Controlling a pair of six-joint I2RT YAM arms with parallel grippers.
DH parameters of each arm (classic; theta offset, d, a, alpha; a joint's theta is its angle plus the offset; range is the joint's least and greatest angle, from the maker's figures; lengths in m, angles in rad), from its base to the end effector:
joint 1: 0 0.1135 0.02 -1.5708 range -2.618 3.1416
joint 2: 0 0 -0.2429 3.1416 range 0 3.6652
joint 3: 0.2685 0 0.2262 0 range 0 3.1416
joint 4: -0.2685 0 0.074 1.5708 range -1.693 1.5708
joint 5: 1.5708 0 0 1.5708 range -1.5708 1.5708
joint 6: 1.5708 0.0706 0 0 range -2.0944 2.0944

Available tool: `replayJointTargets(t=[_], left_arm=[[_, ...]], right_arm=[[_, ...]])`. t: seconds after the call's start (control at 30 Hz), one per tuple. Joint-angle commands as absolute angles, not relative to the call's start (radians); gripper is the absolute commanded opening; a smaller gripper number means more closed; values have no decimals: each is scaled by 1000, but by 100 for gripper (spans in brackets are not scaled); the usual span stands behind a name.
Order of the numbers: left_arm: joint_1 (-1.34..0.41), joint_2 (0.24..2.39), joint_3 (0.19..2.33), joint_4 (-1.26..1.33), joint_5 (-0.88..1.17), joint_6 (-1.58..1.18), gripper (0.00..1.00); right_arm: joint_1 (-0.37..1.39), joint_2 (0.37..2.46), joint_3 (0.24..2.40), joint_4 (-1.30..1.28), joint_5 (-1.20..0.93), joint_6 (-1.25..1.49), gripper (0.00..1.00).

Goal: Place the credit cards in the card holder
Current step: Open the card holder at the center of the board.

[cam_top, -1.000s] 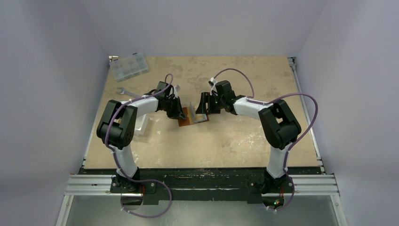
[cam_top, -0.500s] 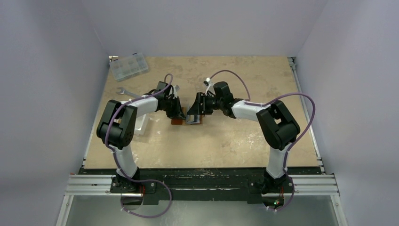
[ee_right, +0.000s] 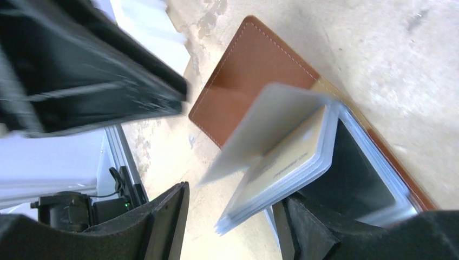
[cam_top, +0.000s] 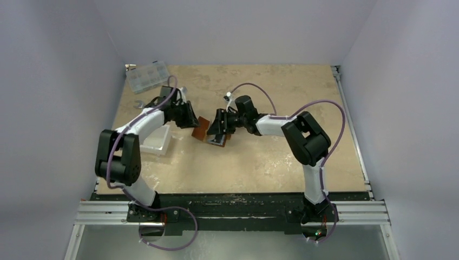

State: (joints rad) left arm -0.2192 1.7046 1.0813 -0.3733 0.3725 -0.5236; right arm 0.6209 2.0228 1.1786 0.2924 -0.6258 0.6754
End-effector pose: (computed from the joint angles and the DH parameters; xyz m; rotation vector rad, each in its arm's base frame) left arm 0.3267 -0.0991 0.1583 -0.2552 2.6336 -0.7470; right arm 0.3237 0.2824 0.1401 -0.3548 2.3228 1.3763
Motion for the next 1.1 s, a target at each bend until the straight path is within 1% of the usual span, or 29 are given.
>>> replayJointTargets(t=[0.0,0.13,0.33,0.37,0.47,0.57,0.67,0.8,0.9,0.97,1.07], left_arm=[[-168,1519,1087,-445,274,-475,29],[-167,1449,1081,-443,250,-488,36],[-168,1409,1055,-383,310,-520,37],[-169,1423,1049,-363,340,-528,36],[-198,1505,1072,-327,486,-545,25],[-269,1574,1100,-299,528,-555,20],[-316,1614,1102,-274,508,-575,16],[-313,1682,1068,-281,423,-559,8],[-290,1751,1055,-291,418,-552,3],[-262,1781,1036,-271,446,-558,1],[-252,1806,1013,-253,445,-540,2]], right_arm=[[675,2078,1341,246,-592,675,65],[701,2129,1426,187,-501,664,65],[691,2140,1499,104,-504,608,66],[686,2116,1479,98,-481,601,66],[681,2044,1420,55,-418,563,66],[682,1987,1369,2,-383,522,62],[681,1924,1281,4,-354,528,59],[682,1866,1170,34,-302,553,53],[681,1857,1121,47,-281,572,48],[681,1851,1101,58,-255,592,45],[682,1822,1086,47,-213,597,46]])
